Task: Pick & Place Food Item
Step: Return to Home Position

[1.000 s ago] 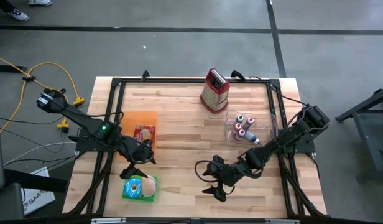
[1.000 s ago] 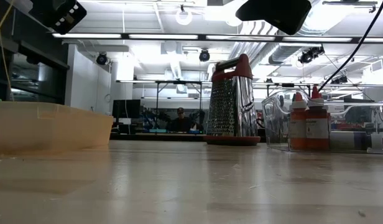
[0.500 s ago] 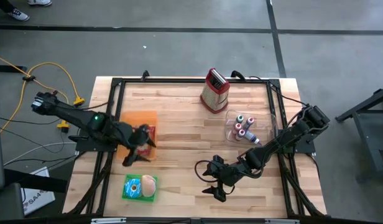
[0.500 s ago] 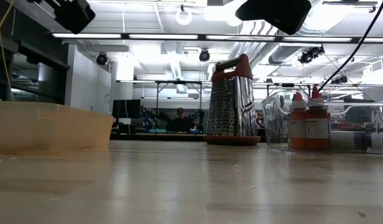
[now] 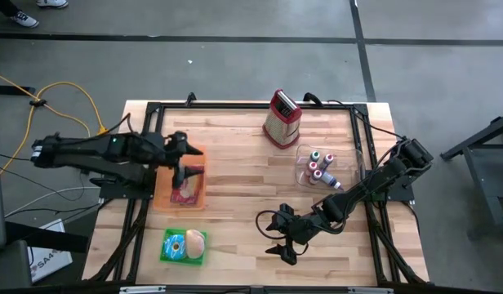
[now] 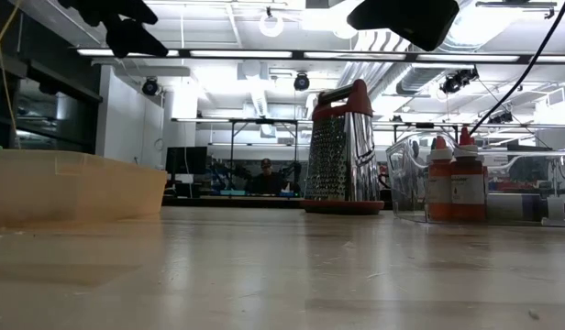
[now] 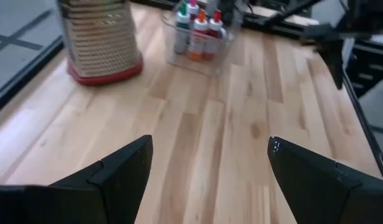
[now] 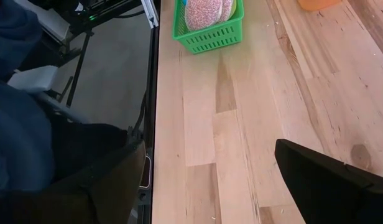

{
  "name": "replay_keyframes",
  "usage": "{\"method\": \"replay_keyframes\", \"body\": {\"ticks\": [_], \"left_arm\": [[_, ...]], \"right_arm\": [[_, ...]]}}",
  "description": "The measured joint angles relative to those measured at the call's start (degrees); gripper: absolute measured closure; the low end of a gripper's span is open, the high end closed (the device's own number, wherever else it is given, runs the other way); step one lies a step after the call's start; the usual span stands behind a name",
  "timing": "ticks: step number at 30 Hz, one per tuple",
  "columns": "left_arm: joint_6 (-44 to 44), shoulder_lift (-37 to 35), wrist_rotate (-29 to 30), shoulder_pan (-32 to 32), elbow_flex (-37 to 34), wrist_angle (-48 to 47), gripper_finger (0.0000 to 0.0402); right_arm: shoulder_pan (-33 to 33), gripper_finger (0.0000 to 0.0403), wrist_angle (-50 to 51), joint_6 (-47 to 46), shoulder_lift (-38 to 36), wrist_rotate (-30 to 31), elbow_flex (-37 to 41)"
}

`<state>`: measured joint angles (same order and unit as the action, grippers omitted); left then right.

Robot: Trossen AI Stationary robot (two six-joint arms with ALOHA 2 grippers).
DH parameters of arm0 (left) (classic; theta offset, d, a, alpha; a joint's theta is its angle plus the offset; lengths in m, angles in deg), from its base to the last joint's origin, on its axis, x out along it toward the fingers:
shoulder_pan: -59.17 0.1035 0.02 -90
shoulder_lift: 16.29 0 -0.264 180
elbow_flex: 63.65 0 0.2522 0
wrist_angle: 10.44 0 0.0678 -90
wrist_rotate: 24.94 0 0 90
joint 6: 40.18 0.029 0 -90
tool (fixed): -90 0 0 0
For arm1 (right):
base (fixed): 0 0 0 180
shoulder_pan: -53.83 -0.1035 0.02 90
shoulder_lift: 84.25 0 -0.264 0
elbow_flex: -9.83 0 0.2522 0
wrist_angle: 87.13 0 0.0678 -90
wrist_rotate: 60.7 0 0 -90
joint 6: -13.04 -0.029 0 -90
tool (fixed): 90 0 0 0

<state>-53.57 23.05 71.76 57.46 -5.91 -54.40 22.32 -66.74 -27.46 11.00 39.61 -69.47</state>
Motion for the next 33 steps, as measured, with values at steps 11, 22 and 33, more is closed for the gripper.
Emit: {"method": "replay_keyframes", "body": {"ticks": [11,22,33], "left_arm": [[-0.91,-0.33,-0.13,3.2,-0.02,-0.06,0.0091],[-1.76,-6.48,7.38,3.2,-5.16,2.78,0.0091],[-0.98,-23.11,8.52,3.2,-20.34,14.26,0.0091]], "right_arm": [[0.0,0.0055,0.0,0.02,0.0,0.0,0.0],[0.0,0.0055,0.0,-0.01,0.0,0.0,0.01],[0.0,0.0055,0.0,0.0,0.01,0.0,0.0]]}}
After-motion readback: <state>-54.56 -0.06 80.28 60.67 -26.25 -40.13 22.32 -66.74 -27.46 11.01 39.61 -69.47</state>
